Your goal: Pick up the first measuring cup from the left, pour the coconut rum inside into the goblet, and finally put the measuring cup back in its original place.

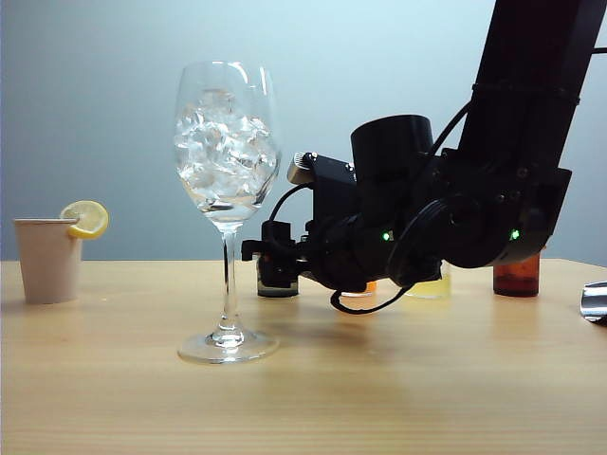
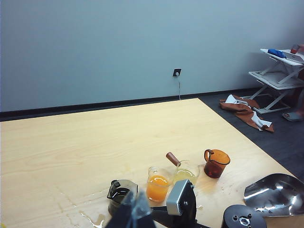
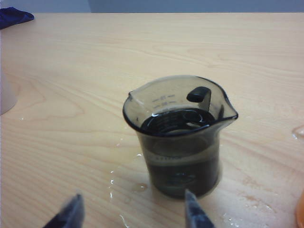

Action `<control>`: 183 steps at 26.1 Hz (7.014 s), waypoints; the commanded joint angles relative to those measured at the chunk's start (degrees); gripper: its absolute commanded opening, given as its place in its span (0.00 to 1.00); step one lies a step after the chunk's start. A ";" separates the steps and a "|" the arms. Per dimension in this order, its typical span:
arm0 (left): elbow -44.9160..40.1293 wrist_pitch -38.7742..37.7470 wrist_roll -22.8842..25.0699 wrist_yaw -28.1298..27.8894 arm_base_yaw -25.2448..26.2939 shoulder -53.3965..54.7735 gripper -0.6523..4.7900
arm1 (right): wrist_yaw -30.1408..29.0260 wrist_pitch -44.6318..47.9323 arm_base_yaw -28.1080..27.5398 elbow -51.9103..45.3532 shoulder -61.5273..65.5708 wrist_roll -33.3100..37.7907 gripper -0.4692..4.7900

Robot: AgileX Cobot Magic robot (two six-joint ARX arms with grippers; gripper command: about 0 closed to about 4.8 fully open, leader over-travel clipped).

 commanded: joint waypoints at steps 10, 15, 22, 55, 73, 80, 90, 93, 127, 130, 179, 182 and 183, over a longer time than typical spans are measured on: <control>0.39 0.90 -0.17 0.39 0.04 -0.13 0.11 | 1.73 -0.42 0.07 1.03 -0.20 0.55 0.96; 0.39 0.90 -0.17 0.39 0.04 -0.13 0.11 | 1.77 -0.52 0.07 1.29 -0.20 0.55 0.96; 0.39 0.90 -0.17 0.39 0.04 -0.13 0.11 | 2.99 -0.55 0.13 4.44 2.45 2.43 0.96; 0.39 0.90 -0.15 0.37 0.07 -0.13 0.11 | 15.61 -4.44 4.11 9.22 6.19 3.50 0.96; 0.37 0.92 -0.15 0.37 0.04 -0.11 0.11 | 18.23 -9.99 4.46 14.67 6.23 4.26 0.96; 0.39 0.92 -0.15 0.37 0.04 -0.11 0.11 | 19.71 -10.51 4.44 14.97 6.34 5.42 0.94; 0.39 0.90 -0.15 0.37 0.04 -0.13 0.11 | 20.17 -12.94 4.20 16.96 6.58 5.90 0.94; 0.39 0.90 -0.15 0.37 0.04 -0.13 0.11 | 21.03 -12.96 4.20 16.96 6.58 6.32 0.94; 0.39 0.92 -0.15 0.39 0.04 -0.11 0.11 | 20.70 -13.33 3.63 19.52 9.01 6.49 0.94; 0.39 0.87 -0.15 0.37 0.04 -0.11 0.11 | 20.55 -13.40 3.61 19.52 9.09 6.51 0.94; 0.42 -14.80 9.09 4.44 0.04 -0.11 0.11 | 20.44 -13.70 3.19 20.98 10.40 6.49 0.75; 0.42 -14.80 9.09 4.44 0.04 -0.11 0.11 | 20.33 -13.81 3.21 22.34 10.78 6.47 0.75; 0.42 -14.80 9.09 4.44 0.04 -0.11 0.11 | 20.35 -13.86 3.19 22.60 10.86 6.47 0.75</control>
